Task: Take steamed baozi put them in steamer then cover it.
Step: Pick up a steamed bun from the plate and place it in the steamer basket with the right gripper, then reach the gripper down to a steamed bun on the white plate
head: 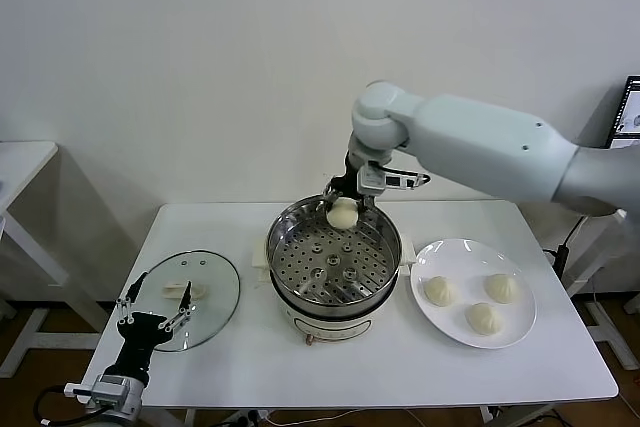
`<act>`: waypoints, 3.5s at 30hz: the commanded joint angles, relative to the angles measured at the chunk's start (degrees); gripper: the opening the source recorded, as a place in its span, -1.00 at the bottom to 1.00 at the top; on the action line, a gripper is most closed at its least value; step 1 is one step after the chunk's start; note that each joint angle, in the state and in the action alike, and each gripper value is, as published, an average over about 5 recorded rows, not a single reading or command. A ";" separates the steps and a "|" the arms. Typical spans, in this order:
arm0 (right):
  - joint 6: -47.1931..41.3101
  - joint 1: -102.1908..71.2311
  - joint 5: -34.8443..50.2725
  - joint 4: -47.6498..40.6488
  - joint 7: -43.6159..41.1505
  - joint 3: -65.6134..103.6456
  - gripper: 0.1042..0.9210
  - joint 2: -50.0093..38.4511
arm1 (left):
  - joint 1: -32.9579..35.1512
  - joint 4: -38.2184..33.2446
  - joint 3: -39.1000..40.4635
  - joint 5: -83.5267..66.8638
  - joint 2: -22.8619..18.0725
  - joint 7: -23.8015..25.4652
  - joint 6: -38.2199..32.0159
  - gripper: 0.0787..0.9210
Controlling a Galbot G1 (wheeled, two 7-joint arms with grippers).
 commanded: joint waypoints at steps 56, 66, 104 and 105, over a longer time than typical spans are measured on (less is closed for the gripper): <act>-50.65 -11.17 24.79 14.68 -5.02 1.55 0.76 -39.45 | 2.00 -2.75 3.08 2.53 -0.23 -0.65 -0.76 0.77; -52.04 -26.52 18.69 7.70 -1.59 12.88 0.76 -35.05 | 1.01 -1.47 3.08 2.28 -0.13 -0.61 -0.47 0.77; -51.07 -32.64 14.26 -1.17 1.76 19.45 0.62 -25.42 | 0.06 0.87 2.72 2.65 -0.29 -0.50 -0.89 0.77; -50.97 -32.66 14.13 -1.23 1.74 19.46 0.58 -25.36 | 0.06 0.86 2.70 2.64 -0.31 -0.51 -0.92 0.77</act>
